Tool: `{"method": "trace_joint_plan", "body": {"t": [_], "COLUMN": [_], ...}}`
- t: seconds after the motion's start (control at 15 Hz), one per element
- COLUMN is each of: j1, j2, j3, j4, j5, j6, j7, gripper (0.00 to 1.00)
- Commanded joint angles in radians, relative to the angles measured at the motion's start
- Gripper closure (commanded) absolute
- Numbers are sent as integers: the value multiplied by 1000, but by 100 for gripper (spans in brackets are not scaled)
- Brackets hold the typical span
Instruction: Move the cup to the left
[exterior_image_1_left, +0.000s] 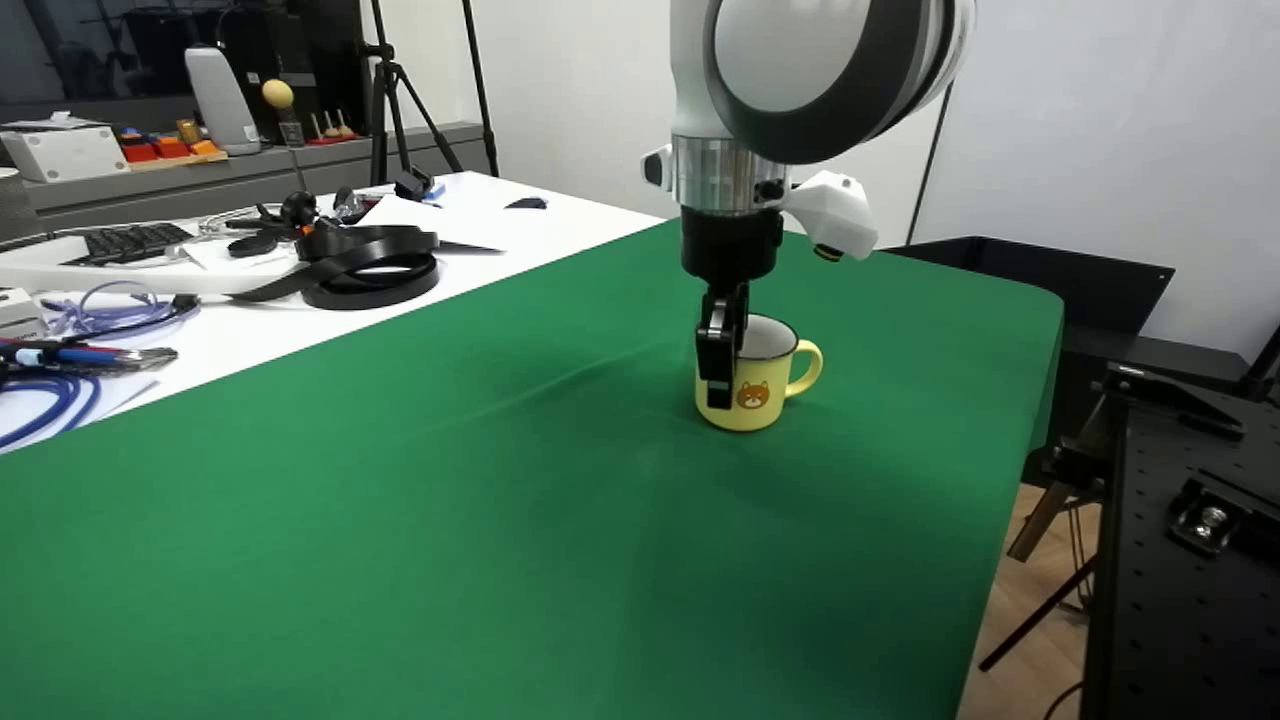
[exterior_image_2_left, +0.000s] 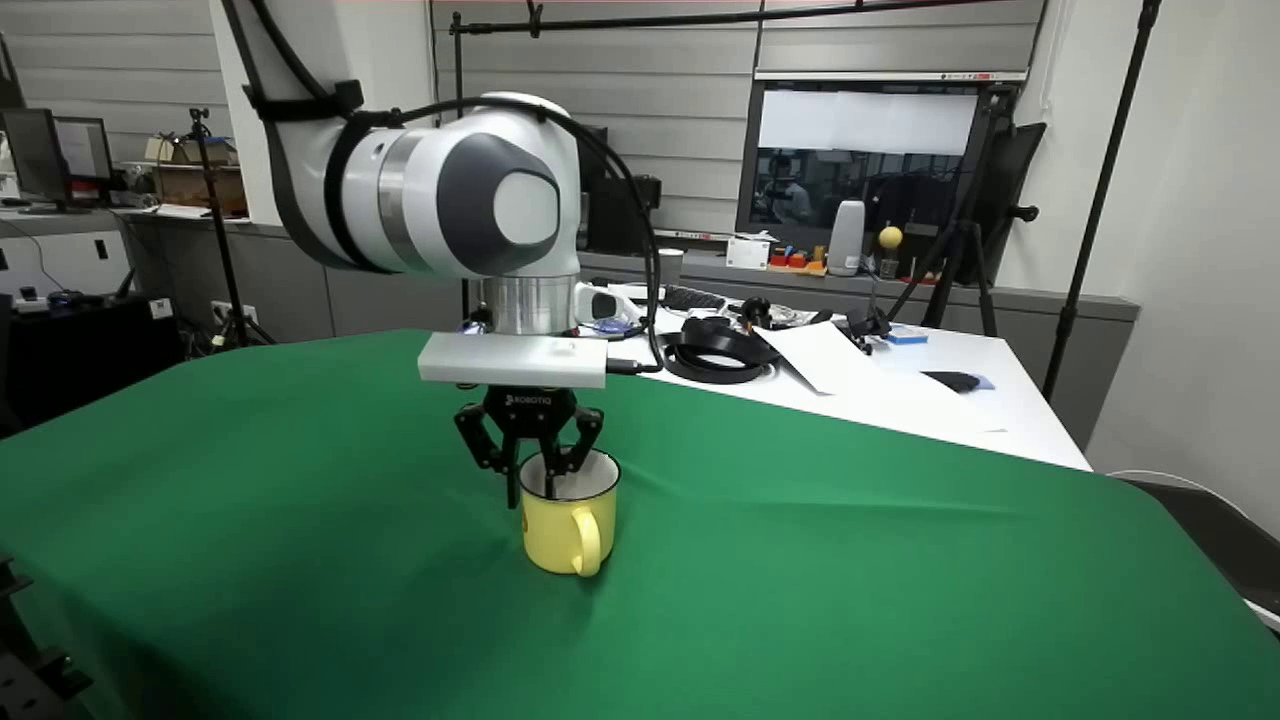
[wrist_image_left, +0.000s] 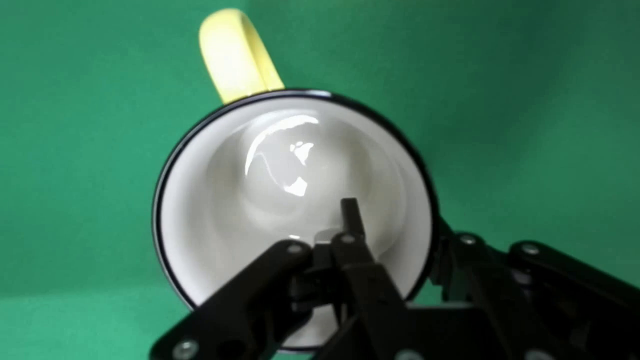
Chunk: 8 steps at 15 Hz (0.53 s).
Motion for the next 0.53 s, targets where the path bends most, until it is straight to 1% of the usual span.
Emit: {"method": "trace_joint_plan", "body": {"t": [0.0, 0.07, 0.13, 0.27, 0.47], "j1": [-8, -7, -6, -7, 8], "j2": [-13, -15, -18, -19, -30], "j3": [3, 1, -2, -1, -8], "j4": [24, 26, 28, 32, 45], "j5": [-17, -20, -22, -21, -41], "j6": [-18, -18, -19, -19, -27], "j7": [-3, -2, 0, -3, 7], "gripper": [95, 99, 100, 98, 98]}}
